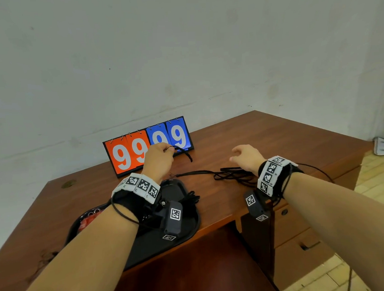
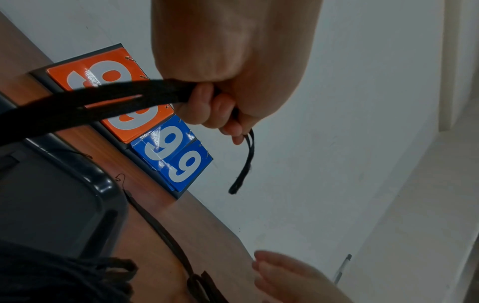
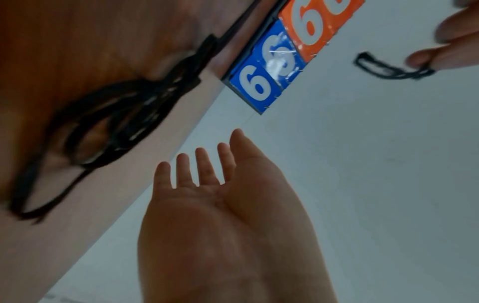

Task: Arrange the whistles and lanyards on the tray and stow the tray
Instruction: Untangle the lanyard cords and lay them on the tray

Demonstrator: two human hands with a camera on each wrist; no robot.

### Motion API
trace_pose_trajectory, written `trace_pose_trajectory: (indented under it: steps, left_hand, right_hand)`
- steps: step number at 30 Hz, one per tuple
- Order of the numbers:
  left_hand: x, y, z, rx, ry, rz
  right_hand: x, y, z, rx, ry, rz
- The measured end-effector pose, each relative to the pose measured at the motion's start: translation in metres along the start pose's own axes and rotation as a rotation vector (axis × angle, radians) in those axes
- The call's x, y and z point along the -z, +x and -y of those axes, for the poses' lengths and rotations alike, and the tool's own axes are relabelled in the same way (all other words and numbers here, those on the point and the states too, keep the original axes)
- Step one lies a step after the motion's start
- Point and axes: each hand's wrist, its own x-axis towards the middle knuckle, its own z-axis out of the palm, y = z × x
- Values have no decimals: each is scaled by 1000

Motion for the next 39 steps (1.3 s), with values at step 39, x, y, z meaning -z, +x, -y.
trace_pose_trajectory:
  steps: [39]
  left_hand:
    - [215,-83,115,37,249,32]
  right_hand:
    - [-48,-71,125,276,247,37]
